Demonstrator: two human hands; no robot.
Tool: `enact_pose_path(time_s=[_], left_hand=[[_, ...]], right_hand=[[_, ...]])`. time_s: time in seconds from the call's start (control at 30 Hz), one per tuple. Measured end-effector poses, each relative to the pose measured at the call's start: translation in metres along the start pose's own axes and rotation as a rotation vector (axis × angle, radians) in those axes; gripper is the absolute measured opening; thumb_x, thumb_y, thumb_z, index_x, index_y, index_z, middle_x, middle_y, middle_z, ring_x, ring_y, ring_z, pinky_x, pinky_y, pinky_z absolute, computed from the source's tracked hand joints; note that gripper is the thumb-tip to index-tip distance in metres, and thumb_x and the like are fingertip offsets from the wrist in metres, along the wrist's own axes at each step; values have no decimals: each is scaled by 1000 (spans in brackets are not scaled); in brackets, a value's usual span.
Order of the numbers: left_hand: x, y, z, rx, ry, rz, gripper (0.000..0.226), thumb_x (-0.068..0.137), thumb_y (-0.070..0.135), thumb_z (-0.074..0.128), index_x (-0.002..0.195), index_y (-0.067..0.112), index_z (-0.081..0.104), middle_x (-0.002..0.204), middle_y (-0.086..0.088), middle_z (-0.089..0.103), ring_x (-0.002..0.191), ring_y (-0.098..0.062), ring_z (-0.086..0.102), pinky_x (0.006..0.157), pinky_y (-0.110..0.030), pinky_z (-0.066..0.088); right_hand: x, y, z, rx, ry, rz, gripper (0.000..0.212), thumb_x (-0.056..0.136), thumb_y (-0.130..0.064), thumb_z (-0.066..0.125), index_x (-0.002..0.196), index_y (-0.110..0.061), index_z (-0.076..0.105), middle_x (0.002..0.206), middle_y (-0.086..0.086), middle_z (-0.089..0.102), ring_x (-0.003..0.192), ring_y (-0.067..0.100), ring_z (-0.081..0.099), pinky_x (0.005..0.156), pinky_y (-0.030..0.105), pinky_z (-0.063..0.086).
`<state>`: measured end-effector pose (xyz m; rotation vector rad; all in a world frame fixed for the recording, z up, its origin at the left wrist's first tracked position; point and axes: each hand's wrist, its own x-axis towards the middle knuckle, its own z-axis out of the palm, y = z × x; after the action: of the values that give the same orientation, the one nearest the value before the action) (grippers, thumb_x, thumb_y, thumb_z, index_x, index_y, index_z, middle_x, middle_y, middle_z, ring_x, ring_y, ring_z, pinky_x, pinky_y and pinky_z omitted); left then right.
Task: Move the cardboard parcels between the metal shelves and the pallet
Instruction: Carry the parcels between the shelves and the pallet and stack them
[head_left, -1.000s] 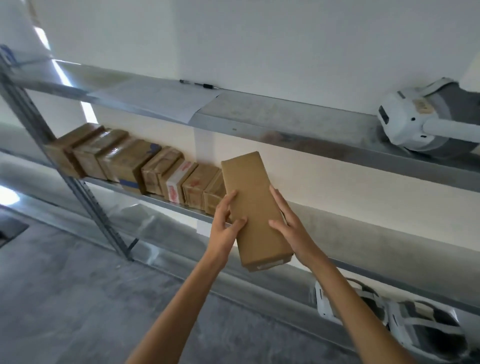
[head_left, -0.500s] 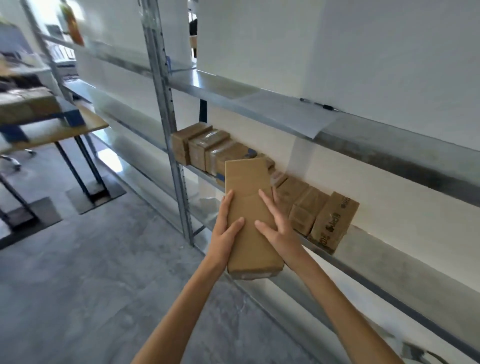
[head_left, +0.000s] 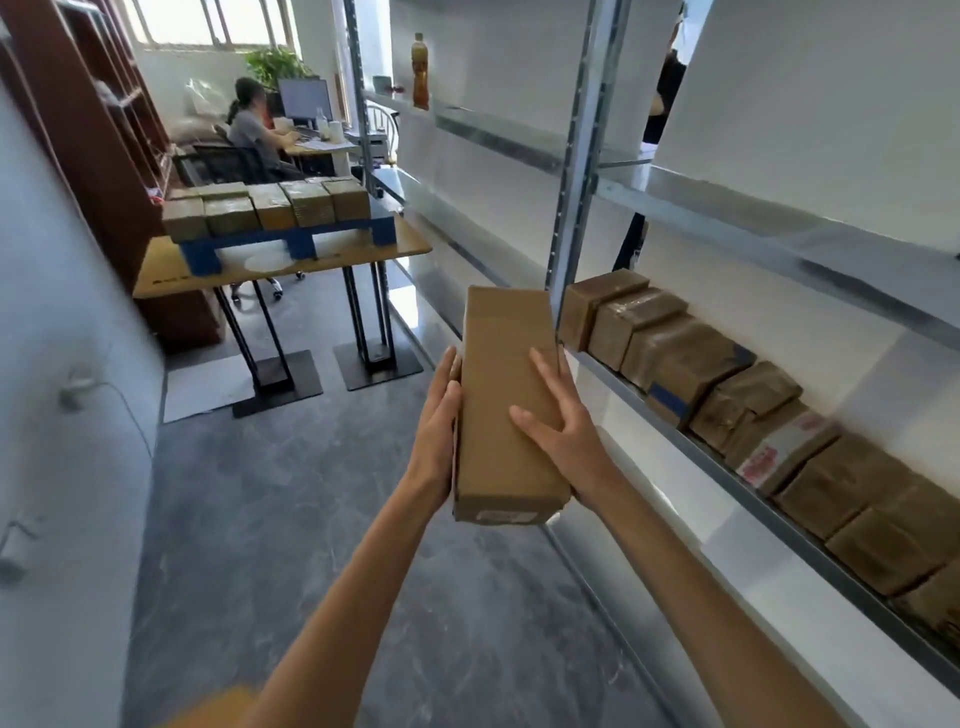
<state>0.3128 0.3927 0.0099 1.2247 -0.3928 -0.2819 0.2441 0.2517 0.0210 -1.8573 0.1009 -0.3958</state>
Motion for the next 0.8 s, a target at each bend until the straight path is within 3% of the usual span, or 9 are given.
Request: enact_pose_path(time_s=[0.17,0.27,0.33,0.4,0.47,0.57,0.63,0.8], left_hand=[[25,12,-57,253,57,64,53,96,-9,38,134,28,45,136,4,54,127,-6,49,106,-32,43],[44,14,-76,433,80,60,36,99,21,49,133,32,44,133,3,50,116,-3,54,95,-28,49],[55,16,-91,427,69,-56,49,92,51,53,136,38,38,135,-3,45,112,-15,57,92,-35,53],[67,17,-105,316,73,-166,53,90,55,48,140,42,33,131,0,45,107,-19,59,82,-30,56],[82,17,-116,244,131,-156,46,97,46,45,140,43,33,124,11,44,103,-15,59,70,-20,54],[110,13,-127,259,221,-68,45,97,33,52,139,41,36,120,15,44,99,-11,59,66,-17,53],[134,11,-133,281,248,-39,49,96,30,55,140,40,36,120,15,45,98,-9,60,68,-17,53],[204,20,-150,402,305,65,51,95,29,57,140,40,35,125,17,40,104,-4,55,69,-12,51]], right_hand=[[32,11,32,302,-56,117,70,79,-44,63,142,-45,32,147,-7,32,116,15,54,82,29,55],[55,19,49,445,-71,181,67,80,-40,63,141,-43,34,140,-2,43,109,23,62,77,30,56],[76,25,59,479,-89,181,59,87,-35,59,141,-41,36,135,-3,48,103,20,65,74,28,55],[98,27,71,429,-121,156,54,93,-30,53,143,-38,34,130,-7,51,97,14,67,70,22,54],[127,32,84,291,-172,129,55,93,-37,51,145,-37,31,135,-4,47,106,14,62,78,23,54],[175,35,105,35,-208,55,68,87,-61,48,145,-29,32,151,-3,28,132,16,41,106,40,40],[209,37,119,1,-255,36,80,78,-76,44,144,-35,27,149,-4,31,128,16,43,104,45,41],[276,37,143,69,-301,-124,60,95,-46,39,143,-52,4,145,-24,14,126,2,37,99,29,41]])
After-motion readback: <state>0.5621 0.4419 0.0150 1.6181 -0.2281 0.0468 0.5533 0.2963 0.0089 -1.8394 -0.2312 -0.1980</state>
